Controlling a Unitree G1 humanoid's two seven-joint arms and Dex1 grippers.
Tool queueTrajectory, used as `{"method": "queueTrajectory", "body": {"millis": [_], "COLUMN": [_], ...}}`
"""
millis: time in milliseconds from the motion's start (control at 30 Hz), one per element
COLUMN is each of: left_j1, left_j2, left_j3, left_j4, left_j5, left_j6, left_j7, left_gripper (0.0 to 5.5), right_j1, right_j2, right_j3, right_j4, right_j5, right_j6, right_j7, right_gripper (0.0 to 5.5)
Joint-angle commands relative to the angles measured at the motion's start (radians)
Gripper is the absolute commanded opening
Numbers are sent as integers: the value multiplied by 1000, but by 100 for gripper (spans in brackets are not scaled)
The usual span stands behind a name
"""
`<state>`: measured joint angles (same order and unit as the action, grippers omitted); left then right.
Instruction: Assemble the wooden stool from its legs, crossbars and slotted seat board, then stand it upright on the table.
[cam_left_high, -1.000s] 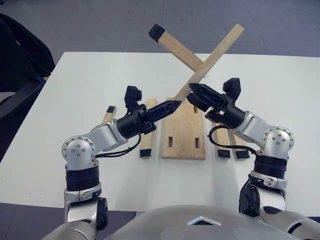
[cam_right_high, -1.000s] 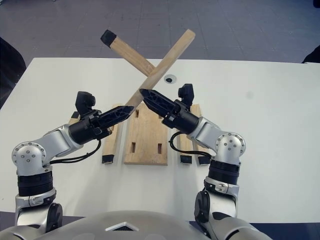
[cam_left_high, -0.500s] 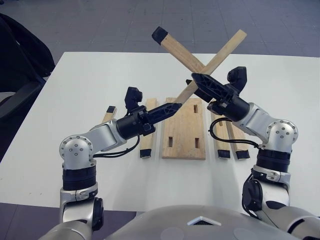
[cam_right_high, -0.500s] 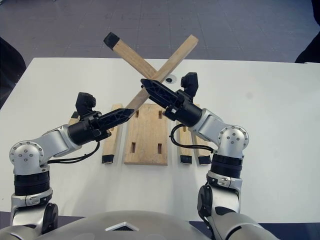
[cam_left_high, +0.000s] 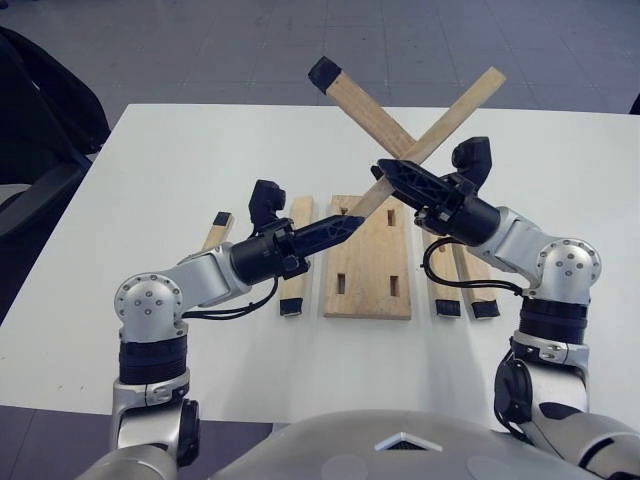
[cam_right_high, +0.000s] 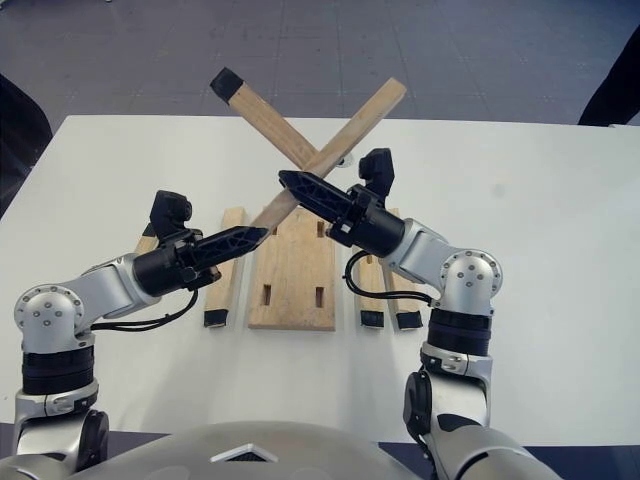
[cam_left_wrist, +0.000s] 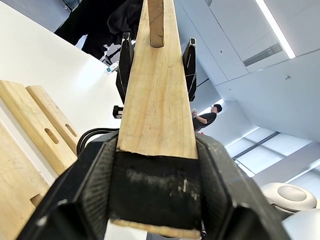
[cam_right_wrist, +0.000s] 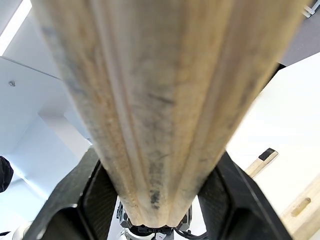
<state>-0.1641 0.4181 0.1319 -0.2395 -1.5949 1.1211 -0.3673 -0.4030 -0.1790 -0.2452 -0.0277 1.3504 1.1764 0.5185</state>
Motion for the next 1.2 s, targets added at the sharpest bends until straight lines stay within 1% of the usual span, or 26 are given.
{"method": "queueTrajectory", "body": {"millis": [33,133,167,200,367,467,600,800,933,967,1033,1100,1167,1200], "left_j1": [-21,-18,-15,-12,1,9,19,51,41,35,33,37,28,22], "left_j2": [11,8,8,7,15,35,60,118,154,166,215,288,325,329], "left_j3": [13,12,11,9,3,10,20,76,102,86,-30,-233,-377,-422], "left_j4": [10,-11,-16,-21,-38,-34,-23,-19,19,23,8,2,33,47], "left_j5": [-3,5,10,18,19,30,47,74,158,226,486,842,1094,1176], "left_j6": [-19,-26,-27,-30,-42,-37,-37,-45,-77,-106,-234,-460,-644,-707], "left_j7": [-16,-26,-29,-34,-58,-81,-114,-160,-205,-219,-268,-334,-377,-393], "left_gripper": [206,206,246,266,340,392,446,448,448,448,448,448,448,448], "right_j1": [11,12,13,13,14,12,15,15,35,40,42,43,41,38], "right_j2": [-38,-41,-40,-40,-45,-52,-62,-94,-184,-213,-259,-284,-293,-296], "right_j3": [8,12,13,14,16,13,18,5,-14,-15,-2,39,71,84], "right_j4": [-12,-11,-12,-12,-7,-2,-3,10,17,23,24,-10,-32,-35], "right_j5": [6,7,8,8,11,9,-6,-15,-33,-49,-112,-219,-293,-320], "right_j6": [13,10,9,9,6,4,-4,-4,17,16,-20,-102,-163,-185], "right_j7": [18,21,19,19,19,19,25,42,80,98,133,163,185,197], "right_gripper": [206,206,206,204,203,203,203,203,203,203,203,203,203,203]}}
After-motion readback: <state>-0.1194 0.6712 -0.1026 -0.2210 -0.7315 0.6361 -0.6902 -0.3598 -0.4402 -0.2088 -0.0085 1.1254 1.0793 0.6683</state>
